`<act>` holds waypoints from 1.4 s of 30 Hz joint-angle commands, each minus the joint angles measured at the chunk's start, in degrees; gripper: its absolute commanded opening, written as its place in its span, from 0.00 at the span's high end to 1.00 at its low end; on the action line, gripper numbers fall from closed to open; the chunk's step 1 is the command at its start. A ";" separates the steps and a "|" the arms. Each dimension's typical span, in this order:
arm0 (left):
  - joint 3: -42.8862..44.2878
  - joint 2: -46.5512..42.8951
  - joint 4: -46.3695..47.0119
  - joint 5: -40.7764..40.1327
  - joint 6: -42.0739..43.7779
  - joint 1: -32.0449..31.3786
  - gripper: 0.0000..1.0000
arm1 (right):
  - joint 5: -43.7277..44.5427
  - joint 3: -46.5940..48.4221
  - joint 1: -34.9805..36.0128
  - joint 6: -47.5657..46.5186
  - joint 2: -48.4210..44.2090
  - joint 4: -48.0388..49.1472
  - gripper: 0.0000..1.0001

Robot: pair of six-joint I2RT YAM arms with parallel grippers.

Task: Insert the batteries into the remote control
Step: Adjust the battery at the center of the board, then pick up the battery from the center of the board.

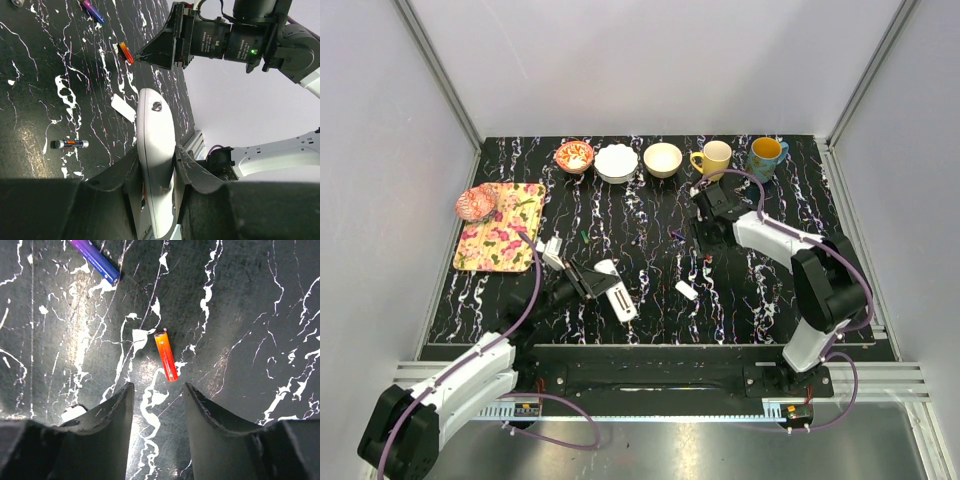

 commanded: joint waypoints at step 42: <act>0.29 2.75 6.84 0.76 0.91 -1.02 1.00 | 1.71 1.65 0.91 -6.07 8.04 1.13 0.65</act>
